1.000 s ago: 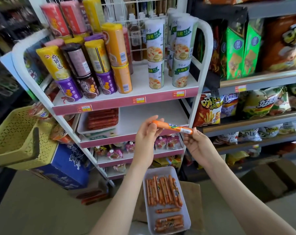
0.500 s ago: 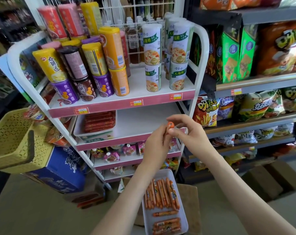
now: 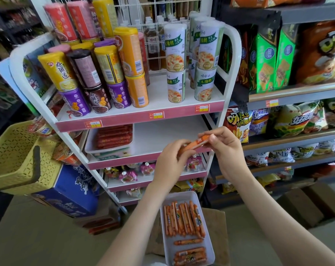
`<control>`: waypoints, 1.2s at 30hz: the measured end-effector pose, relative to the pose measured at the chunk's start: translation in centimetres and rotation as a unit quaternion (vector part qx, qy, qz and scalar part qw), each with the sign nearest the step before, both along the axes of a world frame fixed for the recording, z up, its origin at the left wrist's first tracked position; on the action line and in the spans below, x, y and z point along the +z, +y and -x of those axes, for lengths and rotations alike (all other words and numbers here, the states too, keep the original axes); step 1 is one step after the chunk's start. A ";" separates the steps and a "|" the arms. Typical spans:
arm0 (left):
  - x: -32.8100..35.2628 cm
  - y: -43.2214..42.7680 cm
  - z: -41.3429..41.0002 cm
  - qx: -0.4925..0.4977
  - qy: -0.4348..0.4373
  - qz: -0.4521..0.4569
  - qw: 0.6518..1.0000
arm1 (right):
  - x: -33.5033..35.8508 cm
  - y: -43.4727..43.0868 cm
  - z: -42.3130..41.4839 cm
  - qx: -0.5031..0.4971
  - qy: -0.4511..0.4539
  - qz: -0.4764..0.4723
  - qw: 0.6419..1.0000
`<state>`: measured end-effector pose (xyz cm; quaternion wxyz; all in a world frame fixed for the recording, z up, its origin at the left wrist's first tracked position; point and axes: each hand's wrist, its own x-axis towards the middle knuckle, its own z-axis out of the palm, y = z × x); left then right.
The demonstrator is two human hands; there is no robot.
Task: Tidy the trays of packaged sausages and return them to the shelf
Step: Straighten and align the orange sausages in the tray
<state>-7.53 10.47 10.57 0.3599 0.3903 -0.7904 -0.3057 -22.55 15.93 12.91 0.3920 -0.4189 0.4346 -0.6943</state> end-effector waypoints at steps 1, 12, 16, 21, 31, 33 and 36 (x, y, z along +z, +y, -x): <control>0.1 -0.3 -0.3 -0.002 0.005 -0.024 1.000 | -0.3 -0.1 0.3 -0.006 -0.034 0.000 0.999; -0.5 -1.1 -1.5 -0.048 0.077 -0.166 0.982 | -1.6 -0.9 0.7 0.063 -0.126 -0.056 0.988; -1.5 -1.0 -1.0 -0.039 0.071 -0.144 0.986 | -1.7 -0.7 -0.3 0.075 0.019 -0.074 0.994; -1.7 -1.3 -1.3 -0.042 0.015 -0.081 0.996 | -0.7 -0.6 -0.6 0.110 0.208 -0.048 0.971; -3.5 -2.5 -1.6 -0.031 -0.033 -0.151 0.987 | -2.4 -2.3 -0.7 0.002 0.131 -0.117 0.984; -4.6 -2.6 -1.6 -0.089 -0.083 -0.225 0.967 | -4.4 -3.1 -0.4 -0.029 0.060 -0.191 0.979; -6.8 -2.1 -1.6 -0.165 -0.110 -0.307 0.931 | -7.9 -4.1 -0.3 -0.022 0.043 -0.256 0.965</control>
